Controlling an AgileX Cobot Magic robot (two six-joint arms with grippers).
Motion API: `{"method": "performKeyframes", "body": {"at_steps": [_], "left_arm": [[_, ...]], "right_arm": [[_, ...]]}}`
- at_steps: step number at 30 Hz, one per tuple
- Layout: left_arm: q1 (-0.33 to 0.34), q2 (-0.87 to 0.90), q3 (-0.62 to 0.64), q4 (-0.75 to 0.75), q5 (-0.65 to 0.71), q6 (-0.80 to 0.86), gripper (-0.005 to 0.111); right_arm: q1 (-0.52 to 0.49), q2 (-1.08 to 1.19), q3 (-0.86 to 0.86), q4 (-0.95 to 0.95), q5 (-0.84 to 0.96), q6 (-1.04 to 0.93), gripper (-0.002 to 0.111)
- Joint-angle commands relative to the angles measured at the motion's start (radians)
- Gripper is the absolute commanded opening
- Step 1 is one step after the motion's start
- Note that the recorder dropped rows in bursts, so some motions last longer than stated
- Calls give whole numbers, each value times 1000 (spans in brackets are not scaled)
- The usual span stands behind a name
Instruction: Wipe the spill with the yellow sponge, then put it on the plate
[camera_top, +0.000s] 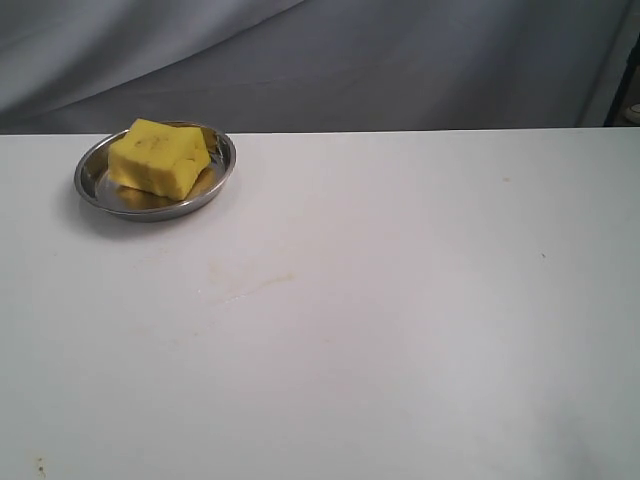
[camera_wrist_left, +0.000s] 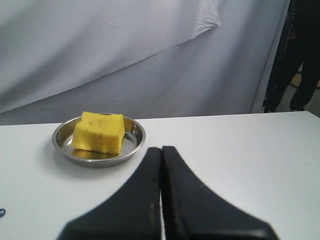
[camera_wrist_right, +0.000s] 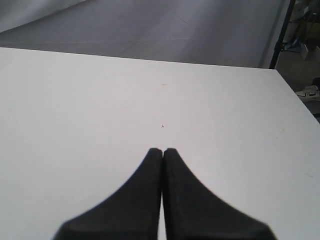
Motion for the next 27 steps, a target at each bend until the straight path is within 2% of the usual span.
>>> {"method": "performKeyframes", "body": {"at_steps": [1,13,18,27], "left_arm": [[0,3,4,4,-15,6,0],[0,-14,4,12,-19,8,0],[2,-35,2,112,-117,14,0],[19,-35,2,168,-275,74,0]], "right_arm": [[1,-4,4,4,-2,-2,0],[1,-4,4,4,-2,-2,0],[1,-4,4,4,-2,-2,0],[1,-4,4,4,-2,-2,0]]}}
